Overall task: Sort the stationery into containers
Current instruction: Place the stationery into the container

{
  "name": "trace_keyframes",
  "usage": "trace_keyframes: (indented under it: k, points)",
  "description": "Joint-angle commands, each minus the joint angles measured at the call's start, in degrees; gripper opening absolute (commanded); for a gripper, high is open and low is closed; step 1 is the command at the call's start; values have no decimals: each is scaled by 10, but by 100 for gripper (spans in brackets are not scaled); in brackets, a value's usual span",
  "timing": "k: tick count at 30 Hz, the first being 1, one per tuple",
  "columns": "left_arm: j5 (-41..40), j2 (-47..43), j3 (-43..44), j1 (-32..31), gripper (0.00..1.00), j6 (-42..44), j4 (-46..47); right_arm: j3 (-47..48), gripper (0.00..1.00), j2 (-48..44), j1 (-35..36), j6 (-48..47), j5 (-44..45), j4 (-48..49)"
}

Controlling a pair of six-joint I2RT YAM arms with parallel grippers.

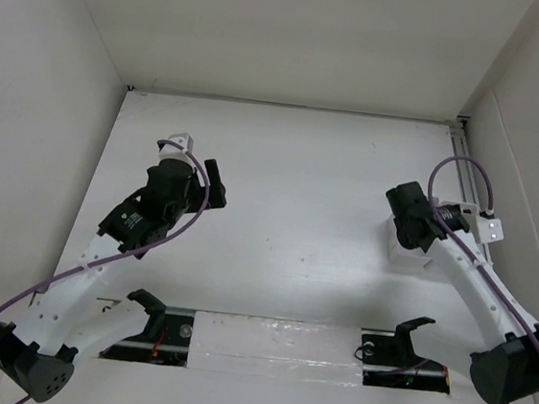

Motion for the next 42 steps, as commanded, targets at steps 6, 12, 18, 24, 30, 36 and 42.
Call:
trace_keyframes:
  k: [6,12,18,24,30,36,42]
  points:
    - [11,-25,-1,1,100,9,19,55,0,84,-26,148,62,-146]
    - [23,-37,-6,1,100,15,19,60,0,107,-62,148,67,-146]
    - [28,-37,-6,1,100,15,19,55,0,120,-67,155,67,-146]
    - [28,-37,-6,1,100,15,24,42,0,173,-67,170,57,-146]
    - [33,-42,-6,1,100,15,24,36,0,179,-62,176,51,-146]
    - [38,-42,-6,1,100,20,24,30,0,185,-40,176,51,-146]
    - [38,-47,-6,1,100,20,24,37,0,212,-34,170,51,-146]
